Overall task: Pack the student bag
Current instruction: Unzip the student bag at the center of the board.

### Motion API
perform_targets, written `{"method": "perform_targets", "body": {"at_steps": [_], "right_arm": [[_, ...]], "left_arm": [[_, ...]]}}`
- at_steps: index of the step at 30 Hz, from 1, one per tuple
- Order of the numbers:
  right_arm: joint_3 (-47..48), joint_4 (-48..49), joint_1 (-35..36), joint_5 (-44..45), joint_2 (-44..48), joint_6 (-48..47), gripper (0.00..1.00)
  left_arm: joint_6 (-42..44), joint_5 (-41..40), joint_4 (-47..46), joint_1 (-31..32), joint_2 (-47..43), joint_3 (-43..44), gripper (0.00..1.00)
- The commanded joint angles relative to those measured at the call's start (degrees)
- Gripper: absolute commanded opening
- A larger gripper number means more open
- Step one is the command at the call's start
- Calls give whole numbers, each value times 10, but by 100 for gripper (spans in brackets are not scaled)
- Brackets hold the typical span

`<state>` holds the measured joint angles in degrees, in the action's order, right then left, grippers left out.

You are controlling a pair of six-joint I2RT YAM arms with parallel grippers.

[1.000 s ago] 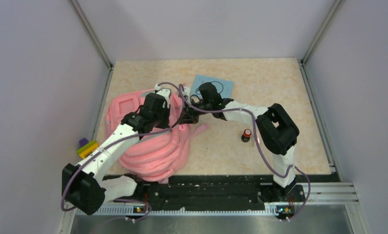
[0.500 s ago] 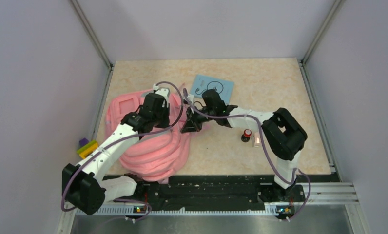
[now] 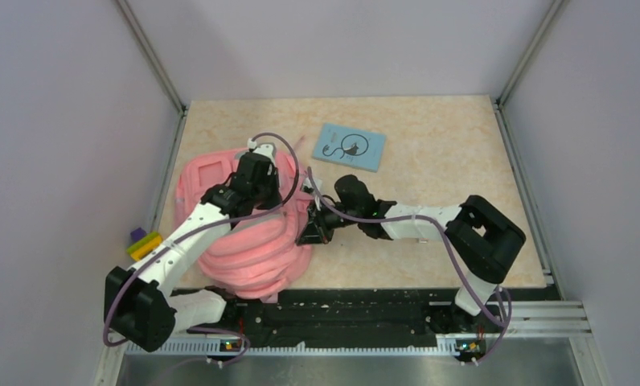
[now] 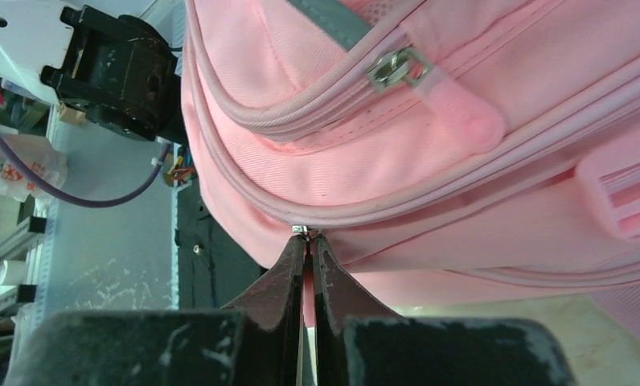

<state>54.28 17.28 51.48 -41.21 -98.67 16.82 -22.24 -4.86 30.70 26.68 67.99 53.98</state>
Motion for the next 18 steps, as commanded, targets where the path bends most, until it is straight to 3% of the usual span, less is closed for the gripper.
{"method": "perform_targets", "body": {"at_steps": [1, 12, 18], "right_arm": [[-46, 124, 34, 29, 40, 116, 0], [-55, 136, 85, 192, 90, 105, 0], [-71, 105, 85, 292, 109, 95, 0]], "left_arm": [[-66, 34, -206, 2, 21, 13, 0], [-135, -37, -332, 48, 139, 90, 0], [-107, -38, -358, 57, 165, 116, 0]]}}
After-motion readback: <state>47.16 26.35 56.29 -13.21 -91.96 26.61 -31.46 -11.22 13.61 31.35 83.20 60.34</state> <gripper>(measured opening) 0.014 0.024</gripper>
